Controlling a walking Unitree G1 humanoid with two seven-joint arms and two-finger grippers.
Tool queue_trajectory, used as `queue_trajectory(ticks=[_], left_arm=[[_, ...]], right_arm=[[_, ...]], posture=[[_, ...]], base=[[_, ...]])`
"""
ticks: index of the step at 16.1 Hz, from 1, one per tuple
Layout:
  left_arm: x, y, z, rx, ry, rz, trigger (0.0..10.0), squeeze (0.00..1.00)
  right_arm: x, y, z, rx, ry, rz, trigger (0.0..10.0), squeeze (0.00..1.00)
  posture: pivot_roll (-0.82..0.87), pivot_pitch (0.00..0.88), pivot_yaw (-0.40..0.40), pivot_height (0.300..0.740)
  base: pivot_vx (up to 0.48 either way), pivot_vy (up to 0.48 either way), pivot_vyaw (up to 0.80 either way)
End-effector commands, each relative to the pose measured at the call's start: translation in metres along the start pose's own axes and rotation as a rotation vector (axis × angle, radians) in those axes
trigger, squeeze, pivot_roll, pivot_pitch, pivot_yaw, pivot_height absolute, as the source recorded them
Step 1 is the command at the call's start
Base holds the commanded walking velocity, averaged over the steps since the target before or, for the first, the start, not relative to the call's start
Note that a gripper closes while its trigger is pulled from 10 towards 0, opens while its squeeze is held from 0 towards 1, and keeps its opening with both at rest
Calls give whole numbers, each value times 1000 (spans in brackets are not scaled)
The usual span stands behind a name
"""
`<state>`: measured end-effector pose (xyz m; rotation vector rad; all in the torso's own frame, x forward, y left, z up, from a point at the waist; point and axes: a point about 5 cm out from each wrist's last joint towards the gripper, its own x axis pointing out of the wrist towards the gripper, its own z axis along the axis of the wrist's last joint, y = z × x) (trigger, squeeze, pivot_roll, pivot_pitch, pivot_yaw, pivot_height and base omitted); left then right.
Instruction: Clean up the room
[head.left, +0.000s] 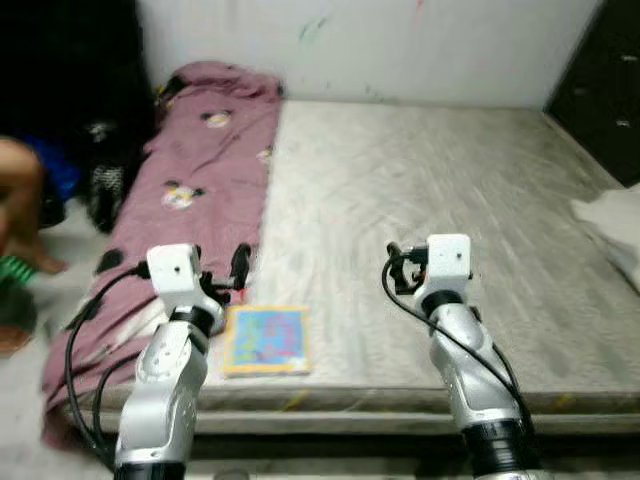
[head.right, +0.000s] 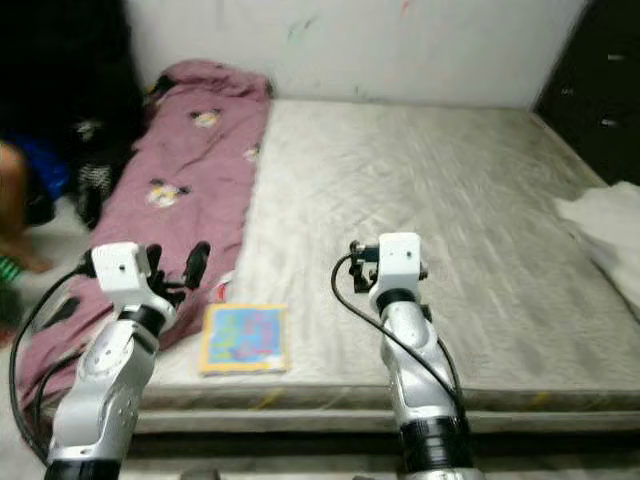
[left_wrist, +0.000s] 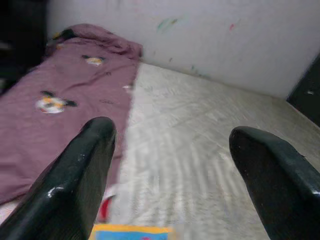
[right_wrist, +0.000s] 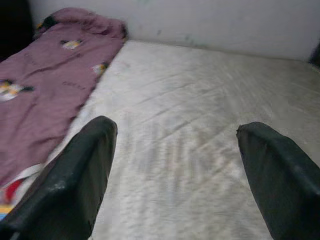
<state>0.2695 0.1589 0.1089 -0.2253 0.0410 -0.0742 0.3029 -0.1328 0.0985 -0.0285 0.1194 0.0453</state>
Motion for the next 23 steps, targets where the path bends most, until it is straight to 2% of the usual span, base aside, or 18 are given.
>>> queue_trajectory(ticks=[1, 5, 8, 12, 14, 16, 17, 18, 20, 21, 23], left_arm=[[0, 2, 4, 3, -11, 4, 10000, 0], [2, -3, 10, 48, -48, -30, 10000, 0], [-2, -2, 12, 4, -53, -70, 10000, 0], [-1, 1, 9, 44, -37, -21, 10000, 0], [-1, 7, 7, 104, 38, 72, 10000, 0], [-2, 5, 10, 101, -15, -4, 10000, 0], [-2, 6, 10, 98, -40, 22, 10000, 0], [-3, 4, 10, 123, -33, 14, 10000, 0], [-3, 6, 10, 110, -28, 32, 10000, 0], [-2, 5, 10, 88, -33, 10, 10000, 0], [-3, 4, 10, 100, -47, 2, 10000, 0]], right_arm=[[2, 4, 5, -3, -11, 19, 10000, 0], [3, 4, 5, -2, -6, 20, 10000, 0], [4, 5, 4, -1, -1, 22, 10000, 0], [4, 5, 4, 6, -1, 24, 10000, 0], [4, 5, 5, 13, -6, 29, 10000, 0], [4, 5, 5, 12, -6, 27, 10000, 0], [4, 5, 5, 13, -3, 26, 10000, 0], [4, 4, 4, 15, 1, 21, 10000, 0], [4, 4, 5, 13, 0, 21, 10000, 0], [5, 4, 5, 12, 1, 22, 10000, 0], [5, 4, 4, 11, 5, 22, 10000, 0]], posture=[[66, 0, -40, 740], [65, 3, -40, 740], [68, 4, -41, 740], [66, 8, -40, 740], [66, 7, -39, 740], [67, 7, -39, 740], [66, 6, -38, 740], [66, 3, -40, 740], [67, 4, -40, 740], [66, 3, -40, 740], [68, 2, -41, 740]], base=[[0, 480, 0], [0, 480, 0], [0, 479, 0], [0, 0, 0], [0, 0, 0], [0, 0, 0], [0, 0, 0], [0, 0, 0], [0, 0, -528], [0, 0, -469], [0, 0, -800]])
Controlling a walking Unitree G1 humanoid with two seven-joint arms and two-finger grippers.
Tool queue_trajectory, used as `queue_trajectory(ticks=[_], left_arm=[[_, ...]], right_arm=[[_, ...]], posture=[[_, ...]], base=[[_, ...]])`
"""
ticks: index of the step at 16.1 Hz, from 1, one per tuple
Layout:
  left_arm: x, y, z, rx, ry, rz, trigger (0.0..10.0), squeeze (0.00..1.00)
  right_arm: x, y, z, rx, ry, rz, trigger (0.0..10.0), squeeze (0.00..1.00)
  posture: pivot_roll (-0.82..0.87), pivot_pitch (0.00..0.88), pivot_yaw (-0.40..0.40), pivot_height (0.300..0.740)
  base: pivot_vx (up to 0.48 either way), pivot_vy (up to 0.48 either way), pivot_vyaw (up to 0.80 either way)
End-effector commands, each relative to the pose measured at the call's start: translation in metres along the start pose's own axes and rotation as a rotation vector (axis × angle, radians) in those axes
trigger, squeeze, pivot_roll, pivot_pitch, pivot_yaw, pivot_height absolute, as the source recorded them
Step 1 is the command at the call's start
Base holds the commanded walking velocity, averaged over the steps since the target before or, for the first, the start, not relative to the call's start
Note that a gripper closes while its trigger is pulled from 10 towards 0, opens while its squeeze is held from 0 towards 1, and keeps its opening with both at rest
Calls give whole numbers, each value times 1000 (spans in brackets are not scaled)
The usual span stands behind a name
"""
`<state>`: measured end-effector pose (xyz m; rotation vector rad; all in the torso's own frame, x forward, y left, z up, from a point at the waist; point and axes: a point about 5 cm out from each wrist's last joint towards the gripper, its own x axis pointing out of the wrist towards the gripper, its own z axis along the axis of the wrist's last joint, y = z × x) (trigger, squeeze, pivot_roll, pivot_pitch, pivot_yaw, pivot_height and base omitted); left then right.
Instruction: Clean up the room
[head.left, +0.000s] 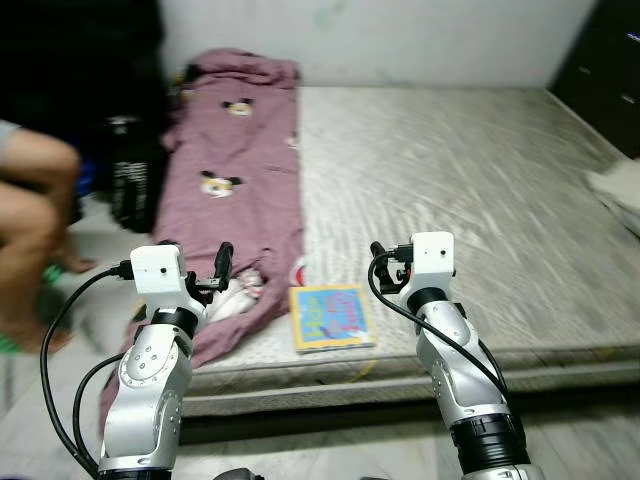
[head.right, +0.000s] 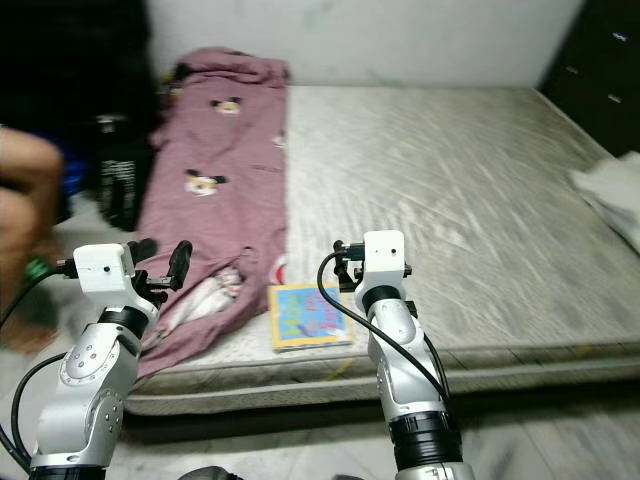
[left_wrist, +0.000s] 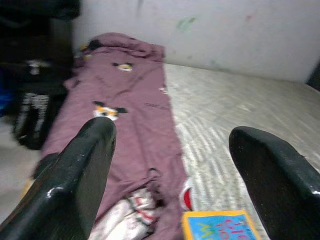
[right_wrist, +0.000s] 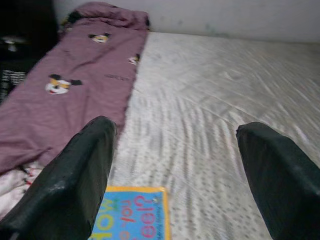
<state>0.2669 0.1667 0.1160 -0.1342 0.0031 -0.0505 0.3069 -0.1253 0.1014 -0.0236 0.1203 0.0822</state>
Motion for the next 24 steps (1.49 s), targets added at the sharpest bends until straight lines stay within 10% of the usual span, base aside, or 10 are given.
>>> queue_trajectory(ticks=[1, 24], left_arm=[[0, -4, 2, 15, -9, -21, 10000, 0], [-2, -9, 4, -40, -21, -76, 10000, 0]], right_arm=[[0, -3, 0, 8, 7, -14, 10000, 0], [0, -1, -1, 3, 13, 1, 10000, 0]], posture=[[70, 1, -42, 740], [72, 7, -43, 740]], base=[[0, 0, -800], [199, 0, -70]])
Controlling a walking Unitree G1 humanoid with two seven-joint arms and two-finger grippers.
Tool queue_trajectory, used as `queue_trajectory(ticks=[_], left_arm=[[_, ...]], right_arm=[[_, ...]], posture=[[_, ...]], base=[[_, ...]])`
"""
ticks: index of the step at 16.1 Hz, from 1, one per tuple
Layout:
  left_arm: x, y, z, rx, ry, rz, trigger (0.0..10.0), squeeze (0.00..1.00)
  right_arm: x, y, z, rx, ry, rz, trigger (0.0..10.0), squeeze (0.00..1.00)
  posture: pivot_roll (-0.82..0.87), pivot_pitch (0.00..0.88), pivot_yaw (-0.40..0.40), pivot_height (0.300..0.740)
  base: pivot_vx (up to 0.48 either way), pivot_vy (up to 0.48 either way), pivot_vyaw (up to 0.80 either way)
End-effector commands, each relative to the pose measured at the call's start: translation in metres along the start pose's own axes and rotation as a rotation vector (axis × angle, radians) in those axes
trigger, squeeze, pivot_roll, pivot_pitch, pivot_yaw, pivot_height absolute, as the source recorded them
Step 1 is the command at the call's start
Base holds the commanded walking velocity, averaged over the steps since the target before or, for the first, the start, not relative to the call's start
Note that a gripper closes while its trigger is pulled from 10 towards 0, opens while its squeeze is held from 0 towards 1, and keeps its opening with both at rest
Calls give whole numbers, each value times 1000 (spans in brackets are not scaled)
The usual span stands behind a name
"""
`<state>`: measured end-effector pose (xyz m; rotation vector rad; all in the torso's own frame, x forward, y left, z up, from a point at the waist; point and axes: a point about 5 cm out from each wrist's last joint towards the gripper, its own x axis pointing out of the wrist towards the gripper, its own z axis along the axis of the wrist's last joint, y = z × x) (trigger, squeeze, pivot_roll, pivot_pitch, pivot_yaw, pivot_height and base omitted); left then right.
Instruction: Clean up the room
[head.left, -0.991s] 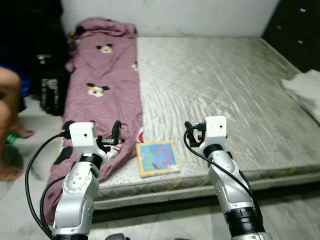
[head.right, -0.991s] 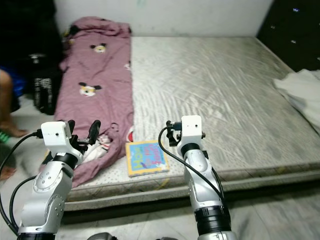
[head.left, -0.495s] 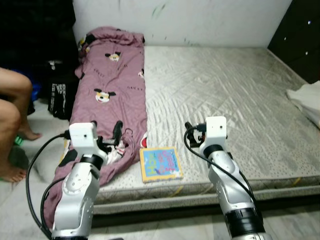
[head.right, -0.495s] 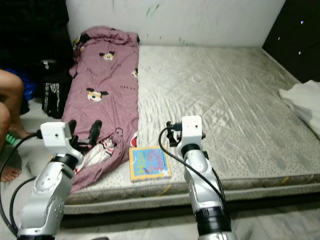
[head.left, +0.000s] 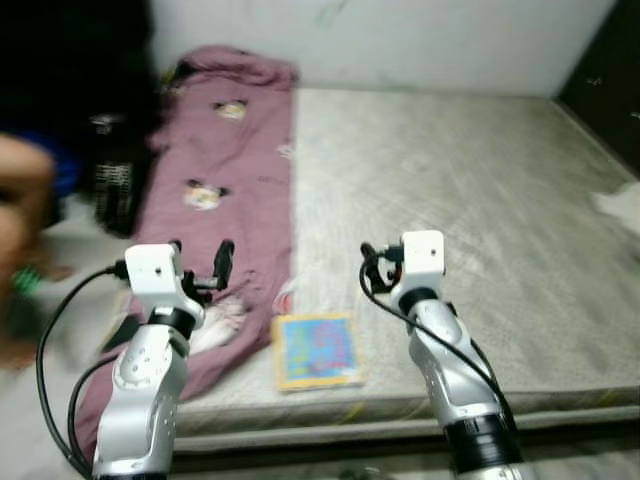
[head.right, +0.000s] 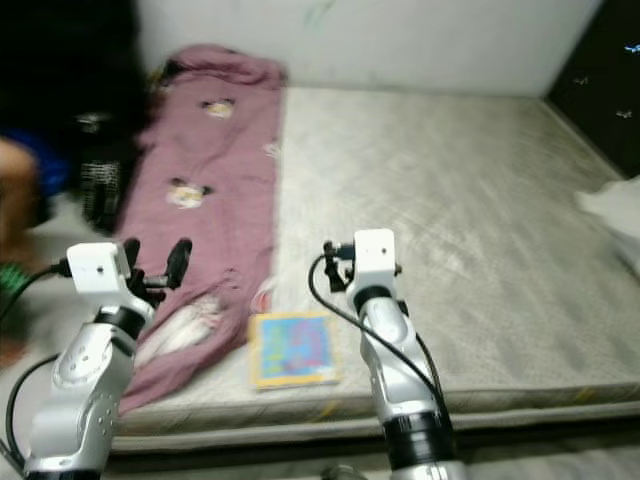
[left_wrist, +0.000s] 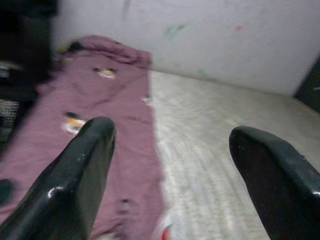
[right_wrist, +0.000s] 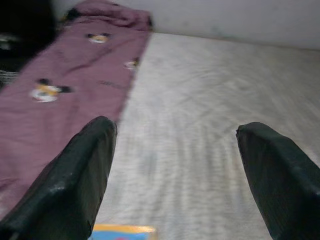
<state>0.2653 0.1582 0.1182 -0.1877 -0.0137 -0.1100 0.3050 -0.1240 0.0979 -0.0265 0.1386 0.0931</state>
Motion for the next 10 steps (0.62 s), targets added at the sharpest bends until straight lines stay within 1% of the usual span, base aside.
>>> queue_trajectory(ticks=[1, 2, 7, 10], left_arm=[[-1, -1, 3, 13, -9, -17, 10000, 0], [-1, -1, 3, 8, -8, -22, 10000, 0], [1, 0, 0, -4, 19, 2, 10000, 0], [-3, 2, -2, -30, 38, 36, 10000, 0]], right_arm=[[1, -3, 3, 6, -5, -10, 10000, 0], [1, -3, 3, 6, -5, -10, 10000, 0], [3, -3, 2, 9, 1, -10, 10000, 0], [0, -3, 1, 2, 1, -6, 10000, 0]], posture=[[72, 7, -43, 740], [72, 6, -43, 740], [76, 5, -44, 740], [93, 14, -57, 740]], base=[[296, 0, 0], [296, 0, 0], [0, 0, 0], [0, 0, 0]])
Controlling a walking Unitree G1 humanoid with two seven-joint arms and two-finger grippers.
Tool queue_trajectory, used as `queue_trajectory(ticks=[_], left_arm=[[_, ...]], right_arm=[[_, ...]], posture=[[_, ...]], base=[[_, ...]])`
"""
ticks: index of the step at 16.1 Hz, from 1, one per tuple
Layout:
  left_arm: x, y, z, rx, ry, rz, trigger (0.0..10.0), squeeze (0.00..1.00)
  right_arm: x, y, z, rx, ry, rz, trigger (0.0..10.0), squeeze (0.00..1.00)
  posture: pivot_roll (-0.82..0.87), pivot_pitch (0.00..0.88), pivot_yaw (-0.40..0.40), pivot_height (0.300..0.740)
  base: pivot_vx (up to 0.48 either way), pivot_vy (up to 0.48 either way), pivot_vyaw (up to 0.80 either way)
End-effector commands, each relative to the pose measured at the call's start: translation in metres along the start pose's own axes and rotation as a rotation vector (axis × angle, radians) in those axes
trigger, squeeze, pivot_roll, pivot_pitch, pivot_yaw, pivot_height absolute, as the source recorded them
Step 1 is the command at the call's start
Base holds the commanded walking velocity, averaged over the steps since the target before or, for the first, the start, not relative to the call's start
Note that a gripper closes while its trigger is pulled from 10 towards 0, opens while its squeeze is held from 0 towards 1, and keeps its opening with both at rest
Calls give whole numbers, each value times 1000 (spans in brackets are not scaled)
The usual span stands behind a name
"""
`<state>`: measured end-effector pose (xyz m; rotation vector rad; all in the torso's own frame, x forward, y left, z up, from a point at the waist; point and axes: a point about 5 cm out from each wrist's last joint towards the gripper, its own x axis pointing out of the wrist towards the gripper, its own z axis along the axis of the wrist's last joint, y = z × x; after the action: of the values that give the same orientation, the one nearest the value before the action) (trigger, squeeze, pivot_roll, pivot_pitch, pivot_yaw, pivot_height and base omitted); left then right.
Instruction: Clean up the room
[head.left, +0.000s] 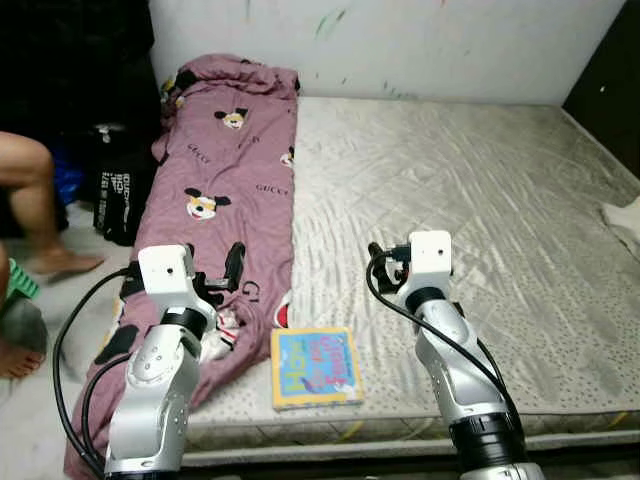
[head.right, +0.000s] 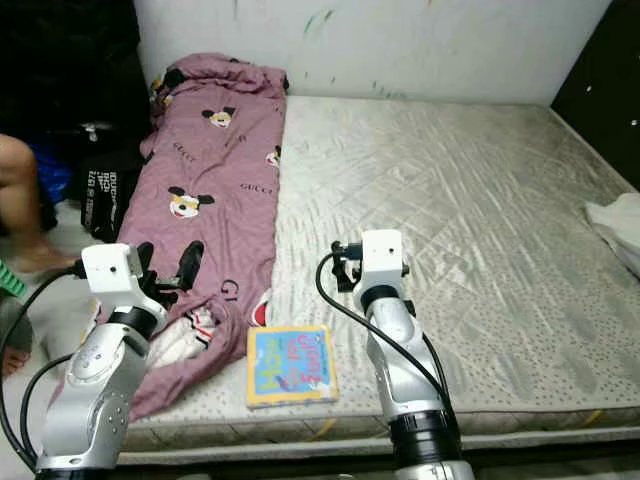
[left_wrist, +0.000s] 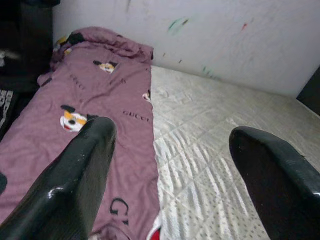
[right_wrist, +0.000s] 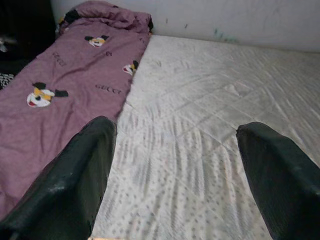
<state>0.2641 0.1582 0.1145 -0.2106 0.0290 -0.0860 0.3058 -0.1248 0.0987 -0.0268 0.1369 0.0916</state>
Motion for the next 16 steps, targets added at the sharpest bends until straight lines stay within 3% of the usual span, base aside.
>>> queue_trajectory(ticks=[1, 4, 7, 14, 16], left_arm=[[-5, 2, -1, -5, 10, 19, 10000, 0], [-15, 13, -12, 33, 35, 78, 10000, 0], [-19, 15, -8, 69, 23, 59, 10000, 0], [-15, 13, -9, 81, 23, 66, 10000, 0], [-15, 13, -9, 85, 27, 60, 10000, 0]], right_arm=[[-2, -2, -1, 1, 5, 1, 10000, 0], [-6, -10, 5, 41, -36, -23, 10000, 0], [-11, -17, 6, 80, -49, -69, 10000, 0], [-17, -17, 6, 93, -58, -85, 10000, 0], [-18, -17, 6, 98, -51, -88, 10000, 0]], posture=[[94, 21, -63, 740], [86, 40, -48, 740], [72, 56, -29, 740], [68, 73, -23, 740], [67, 75, -24, 740]], base=[[0, 0, 0], [0, 0, 0], [0, 0, 0], [0, 0, 0], [0, 0, -713]])
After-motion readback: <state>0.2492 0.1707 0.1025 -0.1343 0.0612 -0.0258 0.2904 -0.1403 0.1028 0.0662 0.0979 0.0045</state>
